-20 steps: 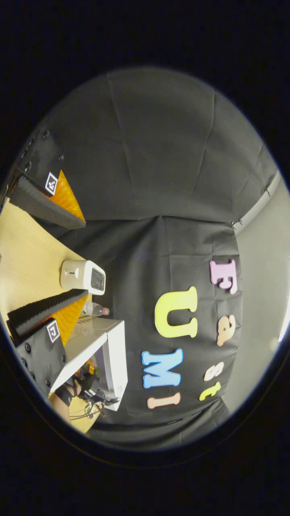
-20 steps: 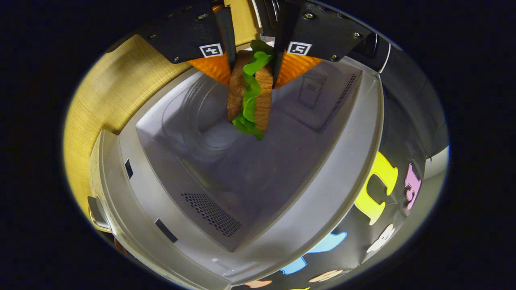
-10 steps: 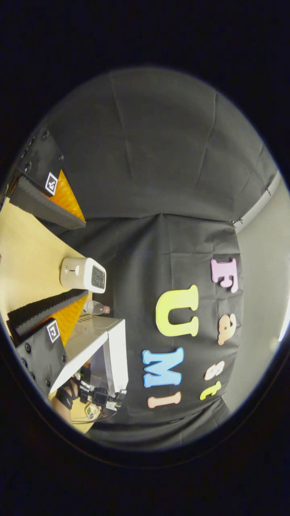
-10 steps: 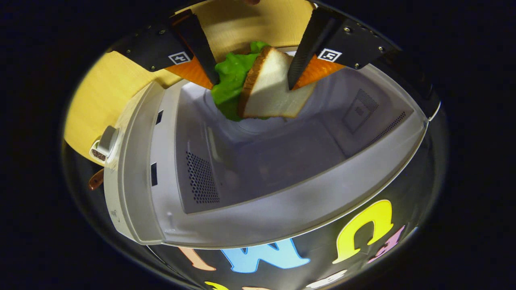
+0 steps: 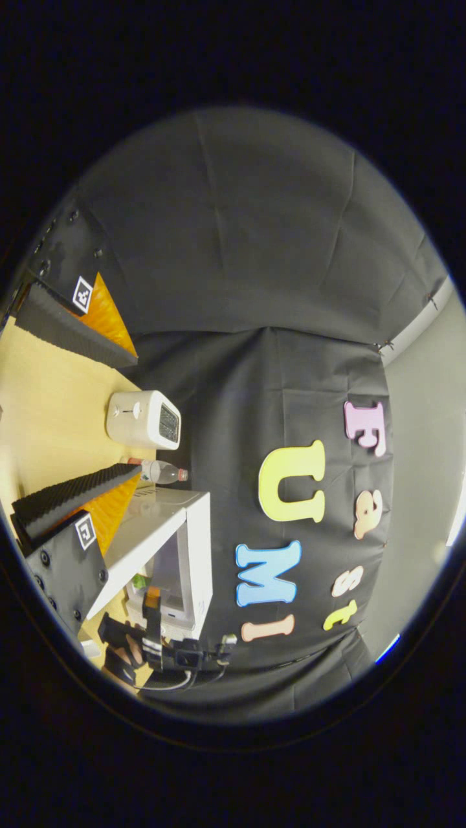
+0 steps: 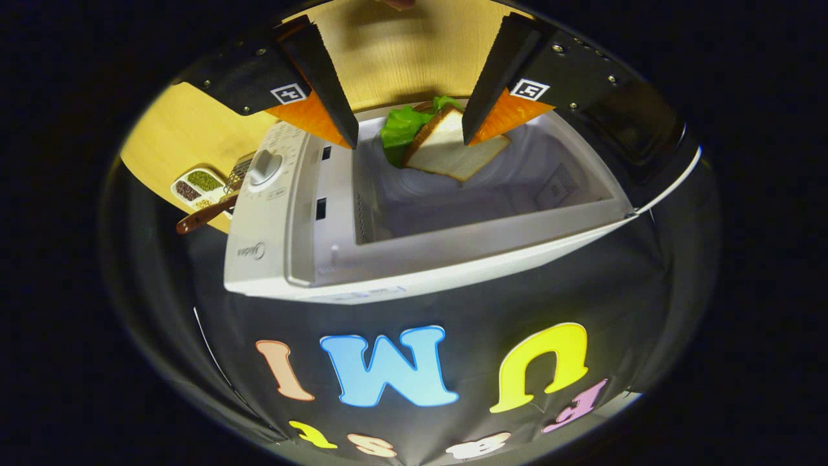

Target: Open the microwave oven with the left hand, put the food in, and close the microwave oven.

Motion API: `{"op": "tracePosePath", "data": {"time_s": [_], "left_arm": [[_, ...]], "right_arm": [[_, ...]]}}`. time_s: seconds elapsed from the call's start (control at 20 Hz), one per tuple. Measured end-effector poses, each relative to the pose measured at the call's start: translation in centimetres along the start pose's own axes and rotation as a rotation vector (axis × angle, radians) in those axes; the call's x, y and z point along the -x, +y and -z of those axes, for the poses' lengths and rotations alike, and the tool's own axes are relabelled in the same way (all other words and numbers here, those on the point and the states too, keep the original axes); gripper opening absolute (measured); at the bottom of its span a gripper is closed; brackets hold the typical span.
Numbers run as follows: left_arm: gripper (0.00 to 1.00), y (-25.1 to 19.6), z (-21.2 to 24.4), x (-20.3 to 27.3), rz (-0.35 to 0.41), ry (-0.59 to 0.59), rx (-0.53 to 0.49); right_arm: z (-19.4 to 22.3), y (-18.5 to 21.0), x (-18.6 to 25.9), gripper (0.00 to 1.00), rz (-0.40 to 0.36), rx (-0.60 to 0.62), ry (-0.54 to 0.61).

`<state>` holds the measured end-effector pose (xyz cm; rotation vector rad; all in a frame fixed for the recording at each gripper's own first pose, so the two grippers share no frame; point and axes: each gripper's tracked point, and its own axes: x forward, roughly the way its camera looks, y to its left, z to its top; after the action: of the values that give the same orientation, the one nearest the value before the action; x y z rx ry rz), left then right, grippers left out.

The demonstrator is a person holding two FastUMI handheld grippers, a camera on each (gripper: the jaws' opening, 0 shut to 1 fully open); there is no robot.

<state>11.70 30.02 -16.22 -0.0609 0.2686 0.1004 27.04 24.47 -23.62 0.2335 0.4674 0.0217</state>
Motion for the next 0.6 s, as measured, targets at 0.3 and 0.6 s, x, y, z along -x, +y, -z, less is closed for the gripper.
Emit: {"op": "tracePosePath", "data": {"time_s": [0.3, 0.6], "left_arm": [[0.96, -1.3, 2.8, 1.5, -0.048, 0.026, 0.004], [0.96, -1.7, 7.2, 3.1, -0.105, 0.1, 0.016]], "right_arm": [[-4.3, -2.6, 8.8, 0.98, -0.079, 0.068, -0.102], [-7.1, -5.3, 15.1, 0.98, -0.12, 0.084, -0.163]]}}
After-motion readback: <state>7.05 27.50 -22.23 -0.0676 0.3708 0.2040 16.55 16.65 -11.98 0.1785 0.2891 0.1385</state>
